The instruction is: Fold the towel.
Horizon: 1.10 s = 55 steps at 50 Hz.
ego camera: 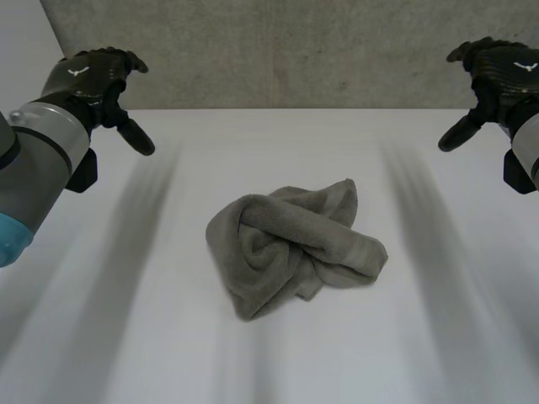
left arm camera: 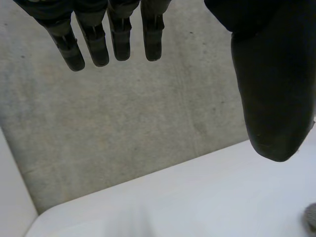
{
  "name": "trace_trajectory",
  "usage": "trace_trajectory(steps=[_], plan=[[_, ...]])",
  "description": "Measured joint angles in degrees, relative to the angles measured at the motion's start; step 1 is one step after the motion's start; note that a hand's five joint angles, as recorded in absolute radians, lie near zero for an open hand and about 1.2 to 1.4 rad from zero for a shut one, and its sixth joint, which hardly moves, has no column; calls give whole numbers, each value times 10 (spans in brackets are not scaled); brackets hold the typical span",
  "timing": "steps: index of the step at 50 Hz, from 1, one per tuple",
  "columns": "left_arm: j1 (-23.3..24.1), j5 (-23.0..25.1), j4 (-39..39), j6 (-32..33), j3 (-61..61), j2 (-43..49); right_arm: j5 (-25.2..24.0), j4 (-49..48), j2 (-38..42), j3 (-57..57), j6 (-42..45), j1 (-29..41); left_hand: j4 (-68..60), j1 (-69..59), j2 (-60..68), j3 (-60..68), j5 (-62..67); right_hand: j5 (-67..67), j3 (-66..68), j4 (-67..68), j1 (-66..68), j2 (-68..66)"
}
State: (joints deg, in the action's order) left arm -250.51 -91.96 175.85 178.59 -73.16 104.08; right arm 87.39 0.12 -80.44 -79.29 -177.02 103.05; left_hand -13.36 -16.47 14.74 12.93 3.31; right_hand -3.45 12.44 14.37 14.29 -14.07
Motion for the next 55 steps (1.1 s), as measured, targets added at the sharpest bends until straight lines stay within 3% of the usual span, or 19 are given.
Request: trace_trajectory(steps=[14,25,32,35,39,44,48,55], plan=[[-12,146,2,16,8,95,-140,74,48,-1,26,33,0,0,0,0,1,0,0,0,-8,0],[-23,208,-20,124,29,226,-162,77,146,-7,-3,71,0,0,0,0,1,0,0,0,-8,0],[-19,257,-44,148,30,264,-161,66,215,-8,-23,88,0,-6,10,0,21,-11,0,0,7,-10],[-15,275,-53,148,30,272,-160,62,234,-8,-26,92,0,-71,92,0,110,-80,0,0,67,-72],[-11,286,-62,145,30,279,-160,60,242,-9,-26,94,0,-330,351,0,356,-278,0,0,267,-277],[-9,286,-67,143,29,280,-161,61,239,-12,-24,93,0,-535,555,0,569,-510,0,0,496,-504],[-9,283,-70,142,29,277,-162,64,232,-16,-21,91,0,-562,605,0,620,-619,0,0,601,-596],[-13,279,-87,145,31,257,-170,69,197,-23,0,87,0,-562,605,0,621,-626,0,0,603,-596]])
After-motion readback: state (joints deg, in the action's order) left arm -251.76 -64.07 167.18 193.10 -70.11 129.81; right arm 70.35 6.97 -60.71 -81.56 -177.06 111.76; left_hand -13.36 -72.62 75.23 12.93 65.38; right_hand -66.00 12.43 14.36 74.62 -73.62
